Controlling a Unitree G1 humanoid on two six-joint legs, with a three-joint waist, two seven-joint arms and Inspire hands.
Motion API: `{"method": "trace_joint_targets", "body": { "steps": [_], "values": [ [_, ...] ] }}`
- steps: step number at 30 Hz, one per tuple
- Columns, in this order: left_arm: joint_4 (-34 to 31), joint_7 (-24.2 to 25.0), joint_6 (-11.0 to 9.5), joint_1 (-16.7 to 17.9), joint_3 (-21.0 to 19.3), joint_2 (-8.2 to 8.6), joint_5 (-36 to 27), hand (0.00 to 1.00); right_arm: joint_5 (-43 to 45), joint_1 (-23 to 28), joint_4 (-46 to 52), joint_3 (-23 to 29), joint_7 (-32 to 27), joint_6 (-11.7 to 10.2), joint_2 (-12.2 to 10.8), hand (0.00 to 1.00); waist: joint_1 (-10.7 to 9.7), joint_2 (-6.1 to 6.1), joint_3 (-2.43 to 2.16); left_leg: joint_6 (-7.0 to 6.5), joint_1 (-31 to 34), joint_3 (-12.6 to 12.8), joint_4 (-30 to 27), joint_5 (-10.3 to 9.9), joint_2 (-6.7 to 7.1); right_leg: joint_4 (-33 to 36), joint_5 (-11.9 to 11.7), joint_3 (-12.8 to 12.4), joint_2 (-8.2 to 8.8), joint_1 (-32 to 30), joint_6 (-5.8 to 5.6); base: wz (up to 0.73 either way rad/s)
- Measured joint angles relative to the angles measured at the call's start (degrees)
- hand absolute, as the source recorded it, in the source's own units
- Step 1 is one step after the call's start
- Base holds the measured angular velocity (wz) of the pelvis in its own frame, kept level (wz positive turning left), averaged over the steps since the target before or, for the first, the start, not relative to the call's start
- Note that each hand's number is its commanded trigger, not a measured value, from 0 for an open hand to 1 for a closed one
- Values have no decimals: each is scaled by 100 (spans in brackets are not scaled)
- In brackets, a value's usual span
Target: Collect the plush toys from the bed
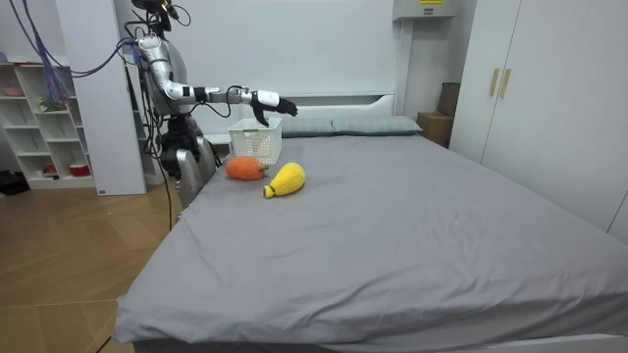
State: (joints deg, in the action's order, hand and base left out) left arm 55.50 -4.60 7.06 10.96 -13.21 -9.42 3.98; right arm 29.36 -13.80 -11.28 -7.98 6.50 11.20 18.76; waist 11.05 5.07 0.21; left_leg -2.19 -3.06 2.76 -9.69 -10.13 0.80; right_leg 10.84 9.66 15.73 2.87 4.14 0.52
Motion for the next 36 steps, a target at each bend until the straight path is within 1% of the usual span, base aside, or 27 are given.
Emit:
{"method": "trace_joint_targets", "body": {
  "steps": [1, 2, 3, 5, 6, 7, 8, 10, 11, 13, 14, 15, 16, 17, 18, 19, 21, 22, 23, 25, 27, 29, 30, 31, 32, 34, 36],
  "values": [
    [0, -2, -4, 9, -8, -6, 4, 0, -74, 5, -187, 61, -52, -10, 0, 0, -13, 24, -16, 0, 1, -15, 2, 0, 1, 0, 0, 1, 0, 0, 0, 0],
    [7, -26, -9, 15, -14, -28, 2, 0, -209, 40, -349, 96, -105, -7, 7, 0, -14, 76, -34, 0, 12, -31, 1, 0, 1, -2, 1, 2, -1, -7, -1, 0],
    [22, -36, -12, 29, -14, -50, 2, 0, -302, 48, -425, 96, -129, -7, 9, 0, -14, 102, -33, 0, 22, -30, 0, 0, -1, -4, 1, 0, -3, -15, -1, 0],
    [46, -135, -8, 72, -2, -117, 3, 0, -770, 49, -845, 96, -255, -40, 12, 0, -31, 241, -18, 0, 75, -38, 1, -3, -4, -16, 1, -1, -6, -41, 0, 0],
    [46, -141, -8, 80, -3, -125, 3, 0, -839, 49, -946, 96, -280, -38, 12, 0, -26, 272, -20, 0, 94, -38, -7, -6, -3, -17, 1, 3, -6, -54, 1, 0],
    [43, -141, -7, 80, -1, -147, 4, 0, -913, 48, -1114, 94, -330, -36, 11, 0, -14, 340, -39, -2, 174, -38, -30, -7, -3, -10, -5, 4, -5, -126, 6, 0],
    [41, -141, -6, 67, 5, -166, 6, 0, -962, 45, -1235, 90, -425, -52, 11, 0, -1, 373, -26, -3, 277, -30, -77, -11, -7, -6, -19, 10, -7, -211, 11, 0],
    [54, -141, -4, 17, 40, -189, 4, 0, -1000, 2, -1522, 89, -591, -115, 11, 0, 27, 447, -42, -4, 443, -33, -142, -10, -9, 1, -48, 12, -11, -351, 15, 0],
    [56, -142, -2, -30, 41, -194, 5, 0, -1080, -50, -1756, 89, -696, -140, 11, 0, 24, 480, -35, -5, 544, -35, -192, -9, -11, -7, -67, 15, -14, -436, 13, 3],
    [57, -142, -3, -93, 42, -203, -6, 0, -1170, -91, -2010, 89, -795, -173, 11, 0, 37, 496, -20, -7, 695, -43, -221, -8, -11, -10, -92, 10, -13, -562, 11, 0],
    [62, -154, -3, -165, 120, -236, -41, 0, -1215, -129, -2174, 66, -888, -239, 12, 0, 39, 487, -11, -10, 852, -51, -286, -6, -12, -10, -119, 7, -15, -692, 16, 0],
    [67, -156, -3, -215, 177, -252, -97, 0, -1213, -192, -2299, 50, -915, -270, 12, 0, 40, 474, 10, -11, 930, -54, -320, -5, -15, -10, -137, 3, -18, -755, 19, 0],
    [119, -163, -14, -351, 291, -266, -182, 0, -1179, -358, -2590, 15, -957, -305, 12, 0, 49, 466, 41, -25, 1052, -50, -363, 5, -16, -9, -170, 9, -19, -877, 25, -4],
    [231, -165, -38, -517, 394, -267, -247, 0, -1174, -547, -2894, 11, -990, -332, 12, 0, 49, 404, 97, -40, 1178, -43, -387, 18, -16, -8, -205, 13, -26, -1006, 21, -6],
    [271, -166, -46, -561, 438, -266, -264, 0, -1193, -648, -3090, 10, -1017, -366, 14, 0, 50, 383, 113, -47, 1241, -33, -386, 29, -15, -8, -220, 9, -38, -1070, 20, -6],
    [312, -190, -86, -683, 500, -271, -329, 0, -1263, -798, -3388, 10, -1072, -371, 15, 0, 56, 363, 123, -55, 1368, -20, -381, 53, -12, -3, -245, 4, -39, -1210, 21, -5],
    [343, -253, -133, -820, 547, -285, -342, 0, -1400, -945, -3659, 6, -1137, -389, 15, 0, 63, 368, 124, -56, 1544, -17, -382, 73, -13, -4, -264, 1, -36, -1390, 25, 0],
    [435, -278, -170, -895, 641, -300, -400, 0, -1436, -1041, -3826, 6, -1175, -430, 16, 0, 56, 366, 124, -58, 1606, -17, -386, 76, -12, -8, -265, 3, -11, -1458, 24, 0],
    [467, -280, -197, -918, 749, -312, -478, 0, -1462, -1122, -3993, 3, -1231, -514, 16, 0, 42, 363, 124, -58, 1653, -28, -395, 76, -11, -8, -265, 15, -3, -1501, 24, 0],
    [476, -281, -233, -922, 892, -312, -628, 0, -1546, -1232, -4176, 1, -1351, -584, 26, 0, 29, 363, 125, -59, 1712, -42, -396, 76, -10, -19, -265, 27, -2, -1553, 24, 0],
    [476, -280, -247, -935, 902, -305, -655, 0, -1577, -1273, -4280, -5, -1453, -651, 61, 0, 35, 360, 127, -59, 1765, -45, -395, 76, -10, -22, -265, 103, 1, -1598, 24, 4],
    [476, -280, -263, -936, 915, -306, -674, 0, -1597, -1358, -4453, -80, -1571, -756, 144, 0, 52, 317, 157, -59, 1793, -47, -393, 76, -10, -24, -265, 136, 8, -1629, 24, 0],
    [476, -279, -271, -936, 915, -307, -677, 0, -1613, -1371, -4467, -101, -1596, -763, 162, 0, 55, 301, 168, -59, 1795, -45, -391, 76, -10, -24, -265, 142, 8, -1633, 24, 0],
    [477, -279, -298, -938, 917, -313, -677, 0, -1632, -1386, -4474, -141, -1650, -772, 184, 0, 63, 262, 196, -58, 1808, -55, -390, 76, -10, -26, -265, 153, 8, -1639, 24, 0],
    [476, -279, -333, -945, 976, -327, -677, 0, -1635, -1399, -4484, -217, -1721, -788, 202, 0, 61, 230, 213, -58, 1832, -60, -390, 76, -8, -25, -265, 158, 10, -1658, 23, 0],
    [479, -279, -377, -973, 1071, -336, -676, 0, -1635, -1403, -4504, -258, -1818, -829, 202, 0, 81, 194, 219, -58, 1890, -58, -390, 76, -8, -21, -265, 158, 10, -1726, 24, 0],
    [556, -276, -396, -1037, 1124, -329, -678, 0, -1621, -1418, -4612, -269, -1898, -884, 202, 0, 147, 155, 210, -58, 1952, -60, -391, 76, -9, -18, -265, 171, 10, -1788, 24, 0]
  ]
}}
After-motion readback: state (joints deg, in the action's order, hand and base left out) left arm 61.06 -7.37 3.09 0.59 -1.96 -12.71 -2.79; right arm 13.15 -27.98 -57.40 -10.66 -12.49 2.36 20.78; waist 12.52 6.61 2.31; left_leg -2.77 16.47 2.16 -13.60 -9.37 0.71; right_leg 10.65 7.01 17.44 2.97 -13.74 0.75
